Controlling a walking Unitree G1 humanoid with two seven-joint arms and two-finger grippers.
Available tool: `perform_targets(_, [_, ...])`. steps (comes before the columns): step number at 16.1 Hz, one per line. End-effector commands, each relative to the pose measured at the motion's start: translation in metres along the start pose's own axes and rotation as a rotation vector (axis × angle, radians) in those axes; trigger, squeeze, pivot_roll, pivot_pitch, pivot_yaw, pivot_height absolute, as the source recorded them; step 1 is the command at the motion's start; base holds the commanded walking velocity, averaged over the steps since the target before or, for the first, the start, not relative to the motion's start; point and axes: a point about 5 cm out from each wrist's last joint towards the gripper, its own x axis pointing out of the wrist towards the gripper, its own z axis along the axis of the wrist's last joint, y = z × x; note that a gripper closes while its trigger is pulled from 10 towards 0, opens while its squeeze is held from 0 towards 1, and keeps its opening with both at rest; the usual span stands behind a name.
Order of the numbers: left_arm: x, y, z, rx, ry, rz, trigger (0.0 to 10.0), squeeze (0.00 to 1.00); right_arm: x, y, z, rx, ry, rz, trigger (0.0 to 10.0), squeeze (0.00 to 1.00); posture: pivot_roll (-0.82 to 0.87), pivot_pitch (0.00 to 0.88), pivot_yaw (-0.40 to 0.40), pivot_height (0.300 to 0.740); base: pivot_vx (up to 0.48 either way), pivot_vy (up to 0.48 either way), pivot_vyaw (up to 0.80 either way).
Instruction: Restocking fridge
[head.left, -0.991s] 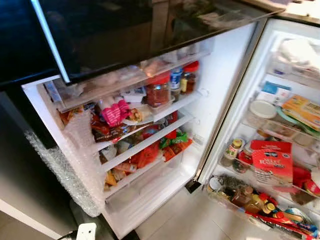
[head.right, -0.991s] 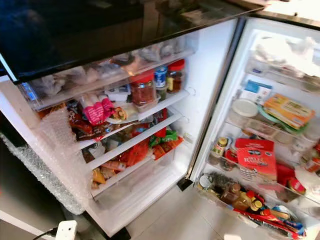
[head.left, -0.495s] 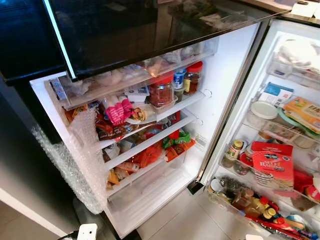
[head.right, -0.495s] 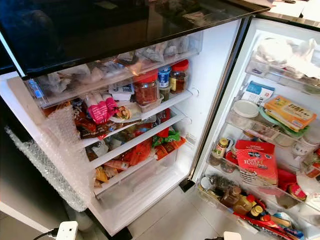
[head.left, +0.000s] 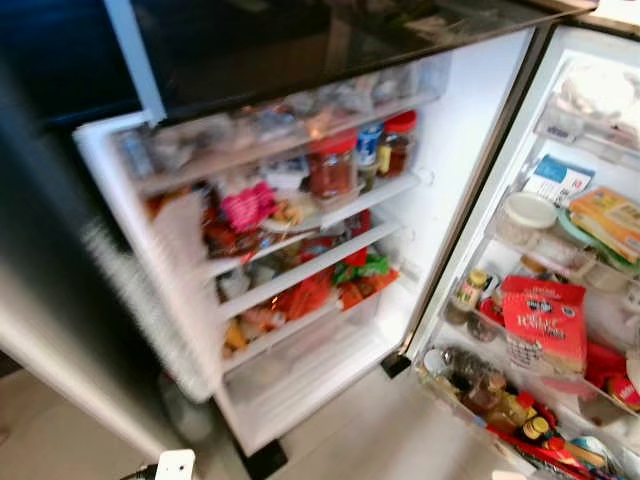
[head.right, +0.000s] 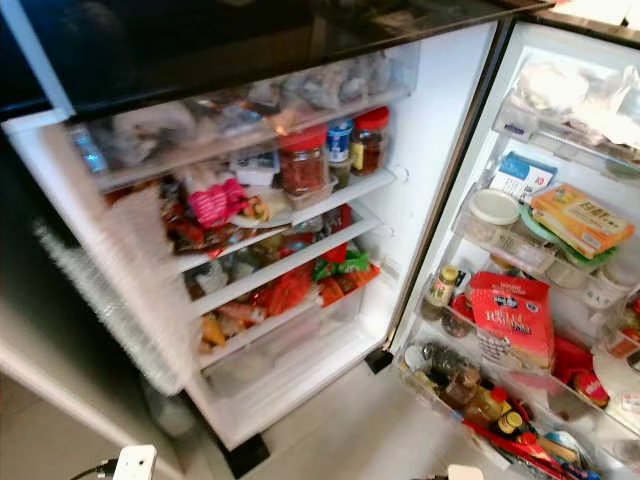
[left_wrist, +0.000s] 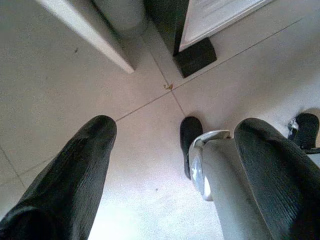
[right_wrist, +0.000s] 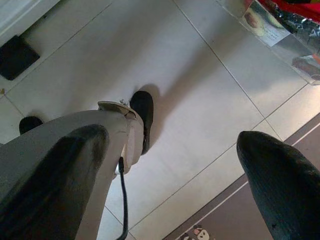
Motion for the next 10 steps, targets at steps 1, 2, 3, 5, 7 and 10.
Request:
perform_targets(1, [-0.0013,-0.0006,-0.0072,-0.007,0.025,-0.002,10.0,0.0,-0.0006,-0.0017,-0.0012,0.004,-0.005,-0.006,10.0,0.0,0.0,0.0,-0.002,0.74,-0.341,0.0,0.0])
perform_targets(2, [-0.0012,-0.0004,-0.0071,-0.007,0.026,-0.001,10.0,0.0,-0.0005,-0.0014,-0.0007,0.006,-0.009,-0.003,10.0,0.0,0.0,0.0,-0.002,0.74,-0.337,0.0,0.0])
perform_targets(3, [-0.0012,-0.0004,-0.0069,-0.007,0.026,-0.001,10.0,0.0,-0.0005,-0.0014,-0.0006,0.006,-0.009,-0.004,10.0,0.0,0.0,0.0,-0.003,0.74,-0.326,0.0,0.0])
perform_targets(5, [-0.0009,-0.0005,-0.0062,-0.006,0.027,0.001,10.0,0.0,-0.0004,-0.0017,0.0001,0.006,-0.01,-0.007,10.0,0.0,0.0,0.0,-0.005,0.74,-0.159,0.0,0.0])
perform_targets(7, [-0.0006,-0.0008,-0.0053,-0.002,0.028,0.005,10.0,0.0,-0.0003,-0.0021,0.0011,0.009,-0.012,-0.009,10.0,0.0,0.0,0.0,-0.009,0.74,0.0,0.0,0.0])
perform_targets(10, [-0.0004,-0.0021,-0.0049,-0.024,0.026,0.006,10.0,0.0,-0.0003,-0.0028,0.0023,0.01,-0.016,-0.01,10.0,0.0,0.0,0.0,-0.01,0.74,0.0,0.0,0.0])
